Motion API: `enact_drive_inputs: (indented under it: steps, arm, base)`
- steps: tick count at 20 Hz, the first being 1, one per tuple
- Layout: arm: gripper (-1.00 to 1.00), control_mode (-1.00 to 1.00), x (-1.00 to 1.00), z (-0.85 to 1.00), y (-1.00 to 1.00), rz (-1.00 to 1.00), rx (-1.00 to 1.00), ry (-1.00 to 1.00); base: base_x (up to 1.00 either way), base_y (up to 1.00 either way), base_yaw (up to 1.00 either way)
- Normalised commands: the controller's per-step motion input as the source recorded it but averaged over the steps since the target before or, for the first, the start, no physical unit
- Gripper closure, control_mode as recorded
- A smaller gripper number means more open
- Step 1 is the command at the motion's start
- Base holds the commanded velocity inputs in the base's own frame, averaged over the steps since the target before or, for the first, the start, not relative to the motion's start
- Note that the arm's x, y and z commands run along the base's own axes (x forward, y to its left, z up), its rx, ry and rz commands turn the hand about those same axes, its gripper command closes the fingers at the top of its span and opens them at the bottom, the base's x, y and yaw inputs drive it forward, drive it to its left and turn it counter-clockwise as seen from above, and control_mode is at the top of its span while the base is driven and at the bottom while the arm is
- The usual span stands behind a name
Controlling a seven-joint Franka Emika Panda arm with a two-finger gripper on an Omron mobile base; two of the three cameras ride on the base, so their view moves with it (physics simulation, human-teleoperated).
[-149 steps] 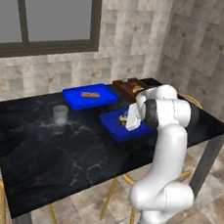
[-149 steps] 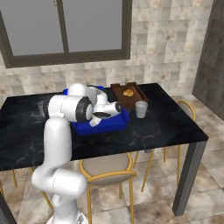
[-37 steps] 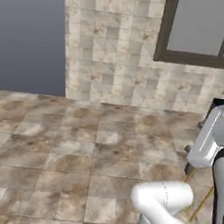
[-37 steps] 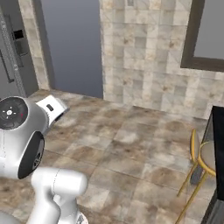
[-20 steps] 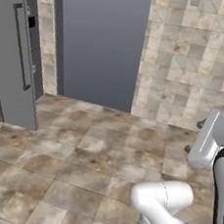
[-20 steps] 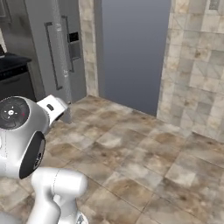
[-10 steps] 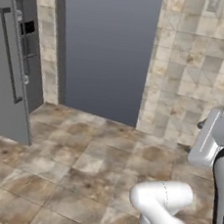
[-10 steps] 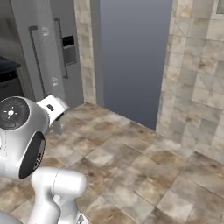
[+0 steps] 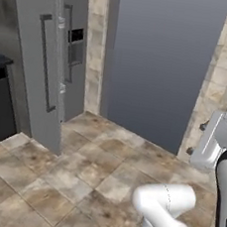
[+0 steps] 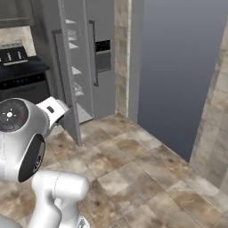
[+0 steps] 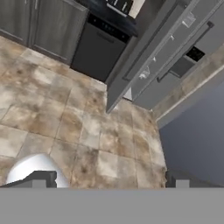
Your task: Take the cupcake and cake from the fridge and place them on the empty tray on the dining counter.
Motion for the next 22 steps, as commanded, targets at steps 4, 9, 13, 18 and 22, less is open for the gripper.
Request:
enact_drive_inputs:
  steps: [4,9,13,18,22]
  arm:
    - [-1.00,1.00,0.00,0.00,0.00,0.00,0.00,0.00]
    - [-1.00,1.00,0.00,0.00,0.00,0.00,0.00,0.00]
    - [-1.00,1.00,0.00,0.00,0.00,0.00,0.00,0.00]
    - [-1.00,1.00,0.00,0.00,0.00,0.00,0.00,0.00]
    - [-1.00,1.00,0.00,0.00,0.00,0.00,0.00,0.00]
  base:
    - [1.00,-0.38,0.54]
    - [0.81,-0.54,0.38]
    - [0.46,-0.60,0.20]
    - [0.33,-0.45,0.13]
    - [0.49,-0.04,0.07]
